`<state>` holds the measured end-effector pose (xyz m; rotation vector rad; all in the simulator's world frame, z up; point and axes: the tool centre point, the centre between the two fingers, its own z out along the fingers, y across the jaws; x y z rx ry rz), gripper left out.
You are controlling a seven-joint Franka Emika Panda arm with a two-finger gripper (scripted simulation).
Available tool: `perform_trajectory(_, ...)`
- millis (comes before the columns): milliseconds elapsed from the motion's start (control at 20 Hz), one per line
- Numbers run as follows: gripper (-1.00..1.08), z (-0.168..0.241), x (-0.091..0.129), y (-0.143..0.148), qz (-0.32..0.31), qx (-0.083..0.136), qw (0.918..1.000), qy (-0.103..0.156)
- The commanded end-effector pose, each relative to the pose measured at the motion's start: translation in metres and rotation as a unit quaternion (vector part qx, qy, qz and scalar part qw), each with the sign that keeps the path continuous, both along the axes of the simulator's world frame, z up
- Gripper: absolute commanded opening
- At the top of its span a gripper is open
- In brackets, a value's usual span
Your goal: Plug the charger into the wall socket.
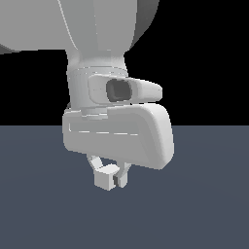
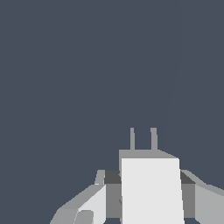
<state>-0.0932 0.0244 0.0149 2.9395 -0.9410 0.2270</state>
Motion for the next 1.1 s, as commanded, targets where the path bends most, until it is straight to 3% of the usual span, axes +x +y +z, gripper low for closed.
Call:
perform_trajectory(0,-1.0,0.003,0.002,0.0,0.012,0.0,0.9999,0.0)
perform_trajectory(500,-1.0,0.026,0.014,0.003,0.111,-0.002,0.9938,-0.001)
perform_trajectory(1050,-1.0,0.06,0.03,0.012,0.254,-0.002,0.9673,-0.002)
